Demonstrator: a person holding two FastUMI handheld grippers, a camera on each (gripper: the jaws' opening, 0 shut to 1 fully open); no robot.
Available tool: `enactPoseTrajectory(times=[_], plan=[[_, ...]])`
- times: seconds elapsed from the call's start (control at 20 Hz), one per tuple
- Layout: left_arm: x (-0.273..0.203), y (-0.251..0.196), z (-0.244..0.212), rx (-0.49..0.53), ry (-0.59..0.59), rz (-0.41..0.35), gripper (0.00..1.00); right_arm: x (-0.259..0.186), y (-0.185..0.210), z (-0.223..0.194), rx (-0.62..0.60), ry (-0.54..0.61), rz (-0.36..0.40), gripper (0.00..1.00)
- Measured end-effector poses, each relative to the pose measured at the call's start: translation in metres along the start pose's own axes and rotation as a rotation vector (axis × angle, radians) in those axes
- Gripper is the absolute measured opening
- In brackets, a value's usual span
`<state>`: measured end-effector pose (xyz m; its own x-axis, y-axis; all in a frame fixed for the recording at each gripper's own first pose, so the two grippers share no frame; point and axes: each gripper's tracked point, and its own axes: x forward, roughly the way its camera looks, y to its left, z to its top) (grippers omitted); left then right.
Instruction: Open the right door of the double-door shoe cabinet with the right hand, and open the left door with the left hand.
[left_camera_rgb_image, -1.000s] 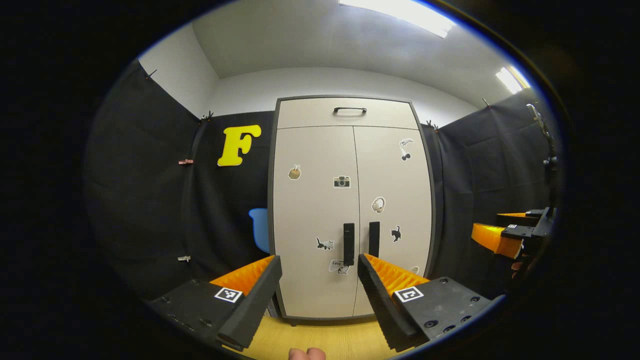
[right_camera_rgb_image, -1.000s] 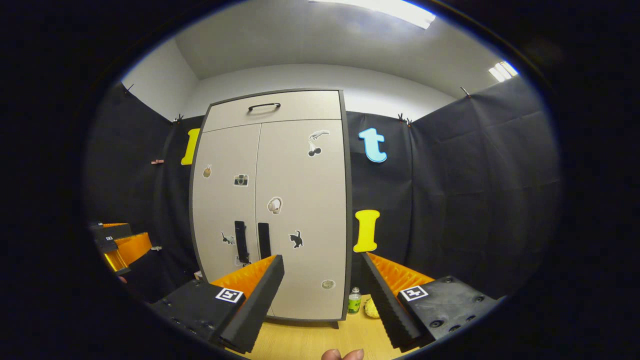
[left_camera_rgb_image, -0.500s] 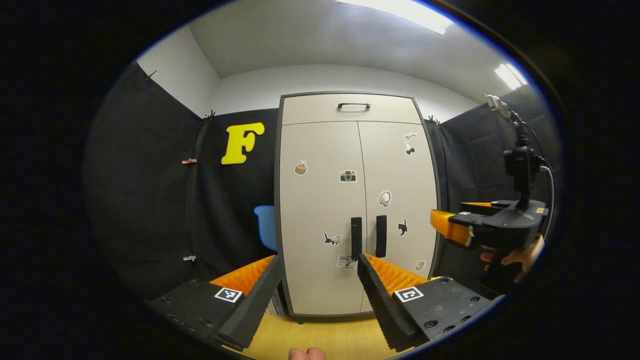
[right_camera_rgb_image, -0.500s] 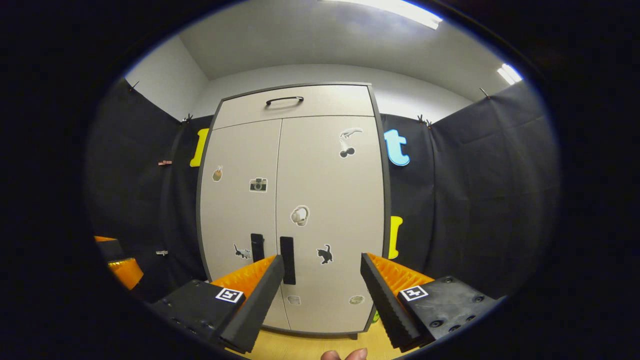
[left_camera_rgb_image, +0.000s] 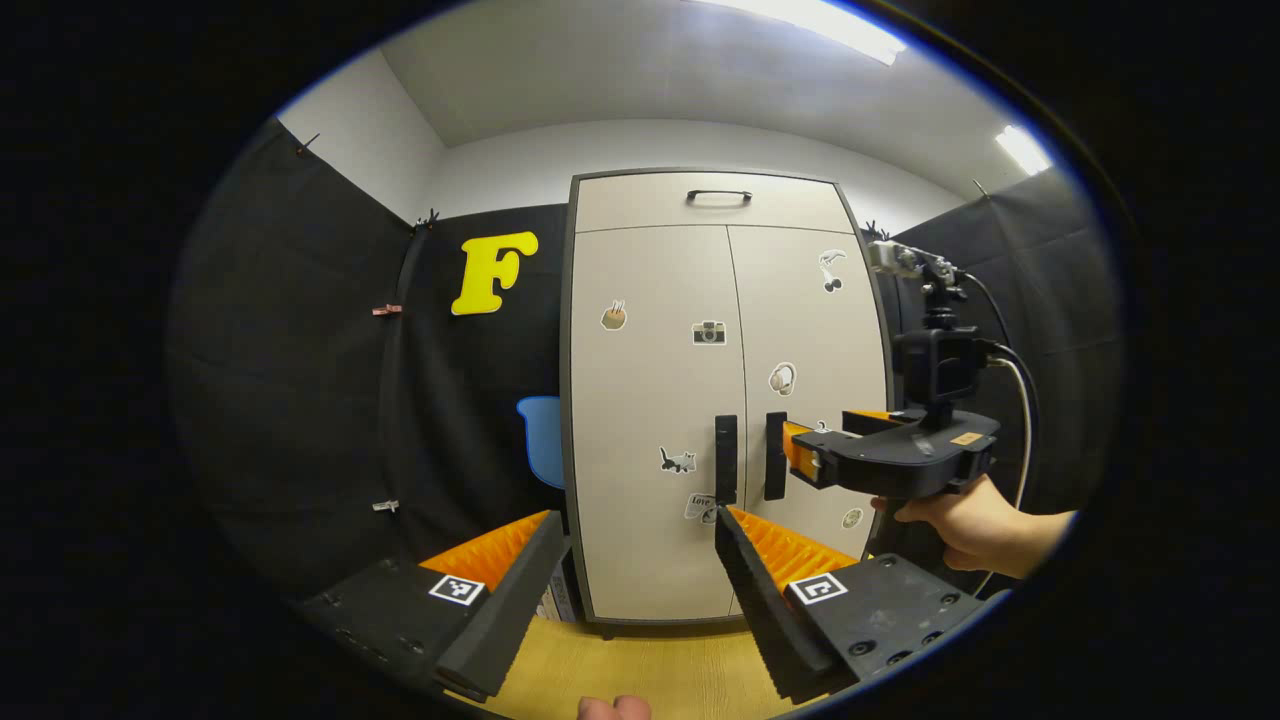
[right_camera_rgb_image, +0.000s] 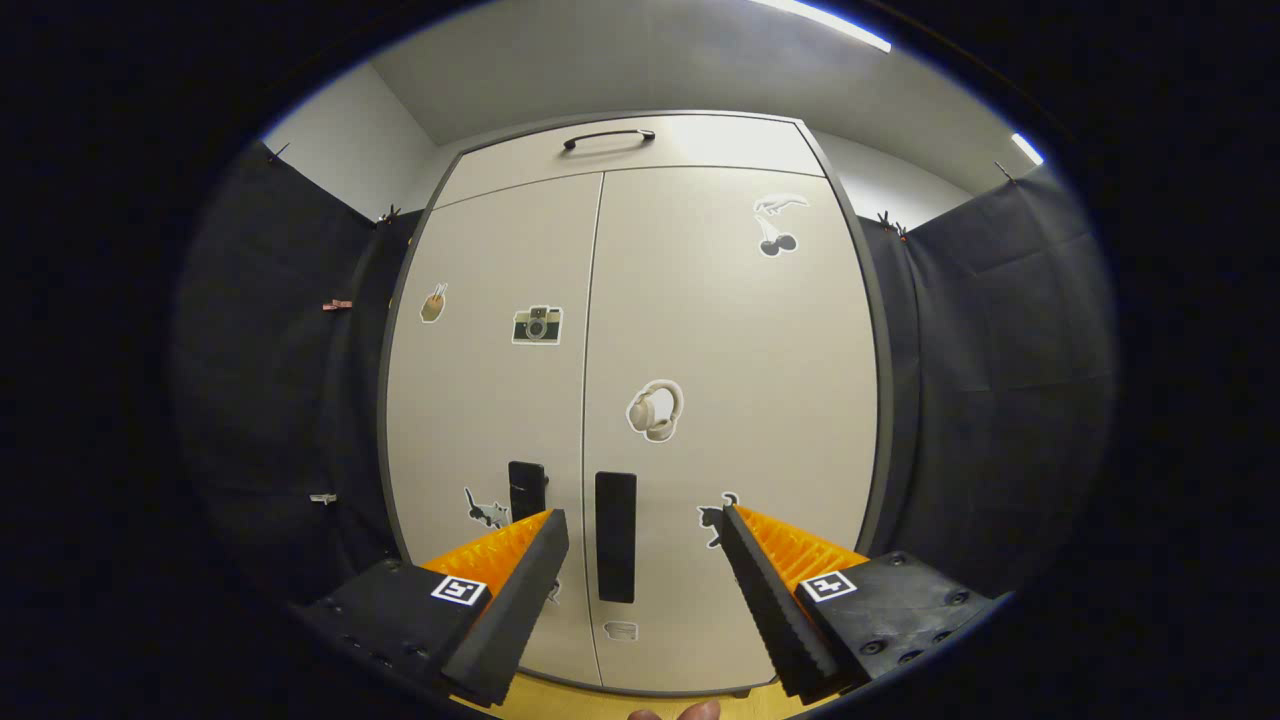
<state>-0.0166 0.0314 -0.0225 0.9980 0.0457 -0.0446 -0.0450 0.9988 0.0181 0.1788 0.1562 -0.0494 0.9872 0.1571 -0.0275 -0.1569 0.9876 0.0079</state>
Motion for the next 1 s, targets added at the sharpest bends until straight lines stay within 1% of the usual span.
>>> enactPoseTrajectory(times=[0.3, 0.65, 0.7, 0.75, 0.8, 0.85, 0.9, 0.95, 1.0], plan=[[0.011, 0.013, -0.006, -0.005, 0.01, 0.029, 0.95, 0.042, 0.008, -0.041, -0.042, 0.081, -0.029, 0.98], [0.019, 0.021, -0.015, -0.015, 0.016, 0.041, 0.95, 0.071, 0.014, -0.067, 0.013, 0.134, -0.031, 0.96], [0.02, 0.021, -0.016, -0.015, 0.017, 0.041, 0.95, 0.073, 0.014, -0.068, 0.019, 0.138, -0.037, 0.86], [0.021, 0.022, -0.018, -0.015, 0.018, 0.043, 0.95, 0.076, 0.015, -0.072, 0.024, 0.147, -0.036, 0.8], [0.021, 0.022, -0.018, -0.016, 0.018, 0.044, 0.95, 0.079, 0.013, -0.075, 0.02, 0.16, -0.045, 0.7], [0.021, 0.023, -0.02, -0.018, 0.018, 0.047, 0.95, 0.078, 0.011, -0.078, 0.012, 0.177, -0.063, 0.64], [0.02, 0.023, -0.02, -0.022, 0.018, 0.049, 0.95, 0.08, 0.012, -0.075, 0.013, 0.165, -0.068, 0.54], [0.021, 0.024, -0.022, -0.027, 0.018, 0.051, 0.95, 0.077, 0.012, -0.078, -0.001, 0.184, -0.077, 0.49], [0.02, 0.024, -0.022, -0.031, 0.019, 0.05, 0.95, 0.08, 0.015, -0.079, 0.004, 0.179, -0.07, 0.48]])
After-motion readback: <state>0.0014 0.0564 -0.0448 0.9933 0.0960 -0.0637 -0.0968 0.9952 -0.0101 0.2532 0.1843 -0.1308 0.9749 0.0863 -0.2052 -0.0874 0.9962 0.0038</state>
